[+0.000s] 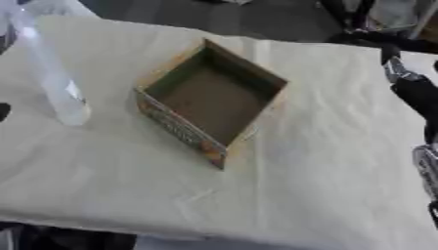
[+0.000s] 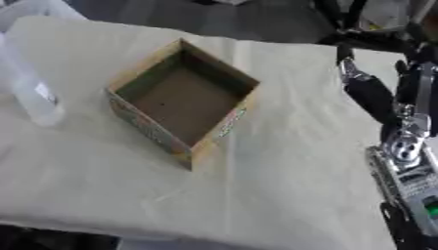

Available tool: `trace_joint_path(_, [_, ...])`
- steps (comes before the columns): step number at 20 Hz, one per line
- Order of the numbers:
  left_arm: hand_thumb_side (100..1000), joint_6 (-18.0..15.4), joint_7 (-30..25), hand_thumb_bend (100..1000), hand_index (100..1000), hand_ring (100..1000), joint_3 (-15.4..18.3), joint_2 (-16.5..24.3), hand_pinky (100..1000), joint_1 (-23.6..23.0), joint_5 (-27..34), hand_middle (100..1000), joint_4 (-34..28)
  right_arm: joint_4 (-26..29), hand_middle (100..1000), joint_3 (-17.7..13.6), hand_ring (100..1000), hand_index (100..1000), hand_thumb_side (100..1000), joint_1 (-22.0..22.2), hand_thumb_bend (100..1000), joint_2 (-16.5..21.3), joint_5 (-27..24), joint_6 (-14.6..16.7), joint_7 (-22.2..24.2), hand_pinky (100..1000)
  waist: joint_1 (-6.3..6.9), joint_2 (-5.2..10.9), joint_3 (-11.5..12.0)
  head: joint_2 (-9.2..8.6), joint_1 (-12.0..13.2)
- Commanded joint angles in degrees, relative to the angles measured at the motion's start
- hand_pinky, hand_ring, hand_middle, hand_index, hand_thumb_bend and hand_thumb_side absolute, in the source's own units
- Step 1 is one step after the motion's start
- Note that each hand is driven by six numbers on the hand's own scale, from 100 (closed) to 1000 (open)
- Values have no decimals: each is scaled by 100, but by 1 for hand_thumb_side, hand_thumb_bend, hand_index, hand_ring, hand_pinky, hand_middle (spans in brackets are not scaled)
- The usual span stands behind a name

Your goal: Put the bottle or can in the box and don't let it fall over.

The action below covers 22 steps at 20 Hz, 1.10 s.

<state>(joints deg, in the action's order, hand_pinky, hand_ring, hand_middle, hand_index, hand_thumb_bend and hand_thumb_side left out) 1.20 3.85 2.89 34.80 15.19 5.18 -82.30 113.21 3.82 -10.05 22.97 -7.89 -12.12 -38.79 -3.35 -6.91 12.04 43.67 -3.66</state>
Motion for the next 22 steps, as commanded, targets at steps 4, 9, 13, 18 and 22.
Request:
trace_joint_path(4, [346,-13,-116,636,875,945,-86,248,1000,343,-140,886,161,138,1000,-13,1000,919,148,-69,450,95,-28,7,13,1000,30,15,-26,-43,-5])
trace_joint_path(9, [347,9,-246,640,875,944,-181,264,1000,597,-228,886,324,138,1000,1,1000,919,149,-74,448,81,-33,3,19,1000,29,-1,-36,-69,9])
trace_joint_path(13, [345,32,-313,640,875,944,-256,253,1000,854,-297,886,512,138,1000,13,1000,919,150,-83,446,69,-38,4,29,1000,18,-14,-52,-102,30])
trace_joint_path(18, [341,23,-394,648,873,943,-308,220,1000,1115,-311,886,705,138,1000,19,1000,920,152,-91,444,51,-43,4,31,1000,3,-37,-71,-139,43])
trace_joint_path(22, [345,36,-476,649,873,943,-357,205,1000,1265,-291,887,847,138,1000,29,1000,920,154,-105,442,38,-49,2,38,1000,-5,-53,-79,-159,41])
